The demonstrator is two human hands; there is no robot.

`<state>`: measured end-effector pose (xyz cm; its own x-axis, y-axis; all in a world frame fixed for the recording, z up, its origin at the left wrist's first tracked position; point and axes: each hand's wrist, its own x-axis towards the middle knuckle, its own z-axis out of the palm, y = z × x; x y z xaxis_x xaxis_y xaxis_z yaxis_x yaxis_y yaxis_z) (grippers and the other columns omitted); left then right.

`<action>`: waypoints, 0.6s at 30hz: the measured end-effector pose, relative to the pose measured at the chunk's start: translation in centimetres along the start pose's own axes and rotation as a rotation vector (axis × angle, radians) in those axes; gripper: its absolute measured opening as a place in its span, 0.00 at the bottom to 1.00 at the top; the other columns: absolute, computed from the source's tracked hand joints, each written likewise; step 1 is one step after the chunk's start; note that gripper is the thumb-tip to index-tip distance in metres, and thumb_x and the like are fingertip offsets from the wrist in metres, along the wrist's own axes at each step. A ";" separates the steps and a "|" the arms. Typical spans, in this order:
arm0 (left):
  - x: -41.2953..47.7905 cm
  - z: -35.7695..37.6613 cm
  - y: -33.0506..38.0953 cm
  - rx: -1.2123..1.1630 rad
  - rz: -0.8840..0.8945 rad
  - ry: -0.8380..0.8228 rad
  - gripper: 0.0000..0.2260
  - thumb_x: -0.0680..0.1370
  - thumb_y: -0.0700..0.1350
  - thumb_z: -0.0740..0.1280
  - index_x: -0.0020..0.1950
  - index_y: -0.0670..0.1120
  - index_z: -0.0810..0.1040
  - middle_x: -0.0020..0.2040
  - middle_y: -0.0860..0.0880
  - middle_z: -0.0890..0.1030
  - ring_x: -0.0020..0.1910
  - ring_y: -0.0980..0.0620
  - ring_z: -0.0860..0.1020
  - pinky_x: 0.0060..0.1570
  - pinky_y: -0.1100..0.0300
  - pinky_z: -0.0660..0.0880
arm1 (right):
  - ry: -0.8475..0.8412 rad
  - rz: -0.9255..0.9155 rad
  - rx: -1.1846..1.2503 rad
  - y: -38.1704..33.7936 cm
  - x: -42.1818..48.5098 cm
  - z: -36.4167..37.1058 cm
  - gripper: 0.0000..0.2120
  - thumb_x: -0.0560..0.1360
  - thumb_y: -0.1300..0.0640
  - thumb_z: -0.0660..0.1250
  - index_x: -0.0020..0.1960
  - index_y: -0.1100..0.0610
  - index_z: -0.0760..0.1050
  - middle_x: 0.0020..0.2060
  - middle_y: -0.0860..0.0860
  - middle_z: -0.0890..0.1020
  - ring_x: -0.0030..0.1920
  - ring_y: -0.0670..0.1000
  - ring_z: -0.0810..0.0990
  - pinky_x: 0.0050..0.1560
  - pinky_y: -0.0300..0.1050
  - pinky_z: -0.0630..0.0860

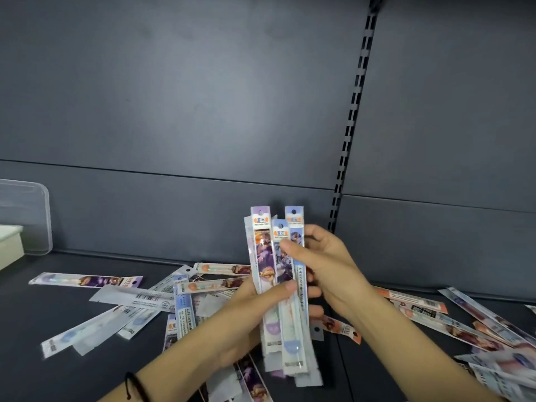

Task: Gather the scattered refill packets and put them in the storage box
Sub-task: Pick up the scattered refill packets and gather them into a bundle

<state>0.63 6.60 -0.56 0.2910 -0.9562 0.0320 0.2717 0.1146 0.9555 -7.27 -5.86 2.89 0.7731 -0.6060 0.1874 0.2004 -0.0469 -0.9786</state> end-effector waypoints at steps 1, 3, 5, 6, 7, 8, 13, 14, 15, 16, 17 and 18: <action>0.1 0.1 -0.1 -0.020 0.002 0.006 0.16 0.71 0.43 0.69 0.59 0.45 0.76 0.49 0.41 0.86 0.44 0.43 0.85 0.41 0.54 0.81 | 0.000 -0.012 -0.035 0.2 0.0 0.2 0.13 0.69 0.59 0.74 0.52 0.58 0.79 0.45 0.55 0.85 0.39 0.51 0.84 0.33 0.41 0.79; 0.2 0.1 -0.1 -0.047 0.008 0.044 0.15 0.69 0.42 0.71 0.55 0.43 0.77 0.44 0.42 0.86 0.39 0.45 0.85 0.39 0.54 0.81 | 0.012 -0.036 -0.058 0.2 0.0 0.3 0.12 0.69 0.57 0.74 0.51 0.58 0.79 0.41 0.53 0.85 0.35 0.47 0.82 0.32 0.39 0.76; 0.3 -0.4 0.2 -0.059 0.019 0.097 0.16 0.68 0.42 0.72 0.55 0.43 0.76 0.40 0.44 0.85 0.36 0.46 0.84 0.37 0.54 0.81 | 0.039 -0.048 0.000 0.0 0.2 -0.1 0.11 0.68 0.53 0.74 0.48 0.56 0.80 0.34 0.50 0.80 0.30 0.45 0.74 0.28 0.37 0.69; 0.4 -0.7 0.2 -0.062 0.025 0.122 0.16 0.68 0.42 0.72 0.55 0.43 0.76 0.39 0.44 0.85 0.35 0.47 0.84 0.36 0.55 0.80 | 0.050 -0.054 0.034 -0.1 0.3 -0.4 0.08 0.68 0.53 0.73 0.45 0.55 0.80 0.33 0.49 0.78 0.30 0.45 0.71 0.28 0.38 0.67; 0.5 -1.0 0.3 -0.062 0.029 0.142 0.15 0.68 0.41 0.72 0.54 0.44 0.76 0.38 0.45 0.84 0.35 0.48 0.83 0.36 0.56 0.80 | 0.052 -0.058 0.035 -0.1 0.4 -0.6 0.04 0.69 0.55 0.73 0.44 0.54 0.81 0.32 0.49 0.77 0.30 0.45 0.70 0.28 0.38 0.66; 0.6 -1.2 0.3 -0.054 0.033 0.153 0.14 0.68 0.42 0.72 0.53 0.44 0.76 0.37 0.46 0.84 0.34 0.49 0.83 0.35 0.57 0.79 | 0.047 -0.059 -0.001 0.0 0.5 -0.6 0.02 0.71 0.57 0.73 0.43 0.53 0.81 0.32 0.49 0.76 0.30 0.45 0.70 0.28 0.38 0.66; 0.9 -3.8 2.4 -0.042 0.193 0.180 0.18 0.62 0.49 0.78 0.43 0.45 0.74 0.31 0.49 0.78 0.26 0.54 0.76 0.27 0.62 0.75 | -0.033 -0.005 -0.191 0.6 0.5 -0.5 0.04 0.75 0.58 0.69 0.48 0.57 0.81 0.37 0.50 0.82 0.33 0.45 0.75 0.29 0.38 0.70; 0.8 -5.0 3.1 -0.084 0.242 0.196 0.22 0.58 0.50 0.81 0.43 0.45 0.74 0.30 0.50 0.77 0.25 0.54 0.75 0.26 0.63 0.75 | -0.032 -0.023 -0.323 0.9 0.6 -1.0 0.04 0.75 0.56 0.69 0.49 0.55 0.81 0.39 0.50 0.83 0.34 0.45 0.76 0.31 0.37 0.72; 0.6 -6.2 3.7 -0.125 0.288 0.211 0.25 0.56 0.50 0.83 0.44 0.46 0.74 0.30 0.50 0.77 0.25 0.55 0.75 0.26 0.63 0.75 | -0.025 -0.055 -0.482 1.4 0.7 -1.4 0.04 0.75 0.55 0.70 0.49 0.53 0.81 0.42 0.49 0.83 0.37 0.45 0.78 0.35 0.36 0.73; 0.4 -7.4 4.1 -0.152 0.328 0.228 0.26 0.55 0.50 0.83 0.45 0.46 0.74 0.30 0.51 0.76 0.26 0.55 0.75 0.26 0.63 0.74 | -0.027 -0.091 -0.617 2.2 0.9 -1.8 0.06 0.74 0.54 0.70 0.50 0.50 0.80 0.45 0.47 0.83 0.41 0.44 0.79 0.39 0.34 0.74; 0.3 -8.5 4.3 -0.162 0.351 0.254 0.25 0.57 0.49 0.82 0.46 0.46 0.74 0.30 0.51 0.76 0.26 0.55 0.74 0.25 0.63 0.74 | -0.047 -0.117 -0.716 3.0 1.0 -2.0 0.08 0.73 0.53 0.71 0.52 0.49 0.80 0.48 0.45 0.82 0.45 0.42 0.79 0.44 0.32 0.73; 0.2 -9.3 4.3 -0.166 0.355 0.290 0.22 0.61 0.48 0.80 0.46 0.46 0.73 0.31 0.50 0.75 0.25 0.55 0.74 0.25 0.64 0.73 | -0.094 -0.138 -0.800 3.7 1.3 -2.0 0.12 0.72 0.51 0.72 0.56 0.48 0.78 0.51 0.42 0.81 0.50 0.39 0.78 0.49 0.32 0.72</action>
<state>10.40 9.42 0.86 0.6293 -0.7384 0.2424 0.2452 0.4846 0.8396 -6.75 -8.44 -0.68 0.8269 -0.4861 0.2827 -0.1651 -0.6904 -0.7043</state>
